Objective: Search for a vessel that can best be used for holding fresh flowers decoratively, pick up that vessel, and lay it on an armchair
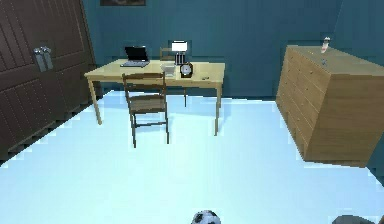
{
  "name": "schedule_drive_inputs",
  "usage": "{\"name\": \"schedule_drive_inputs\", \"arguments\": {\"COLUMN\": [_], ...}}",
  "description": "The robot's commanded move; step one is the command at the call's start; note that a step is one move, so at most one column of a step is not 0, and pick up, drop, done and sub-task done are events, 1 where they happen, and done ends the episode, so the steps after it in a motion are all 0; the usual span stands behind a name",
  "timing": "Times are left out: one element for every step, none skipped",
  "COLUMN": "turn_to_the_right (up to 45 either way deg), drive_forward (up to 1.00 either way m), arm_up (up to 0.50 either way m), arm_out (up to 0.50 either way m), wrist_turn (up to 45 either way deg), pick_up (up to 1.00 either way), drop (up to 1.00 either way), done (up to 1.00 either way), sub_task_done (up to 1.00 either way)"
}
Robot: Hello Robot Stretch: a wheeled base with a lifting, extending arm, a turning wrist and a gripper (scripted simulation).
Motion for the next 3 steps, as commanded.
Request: {"name": "schedule_drive_inputs", "arguments": {"turn_to_the_right": [0.0,0.0,0.0], "drive_forward": [0.00,0.00,0.00], "arm_up": [0.00,0.00,0.00], "arm_out": [0.48,0.00,0.00], "wrist_turn": [0.0,45.0,45.0], "pick_up": [0.00,0.00,0.00], "drop": [0.00,0.00,0.00], "done": [0.00,0.00,0.00], "sub_task_done": [0.00,0.00,0.00]}}
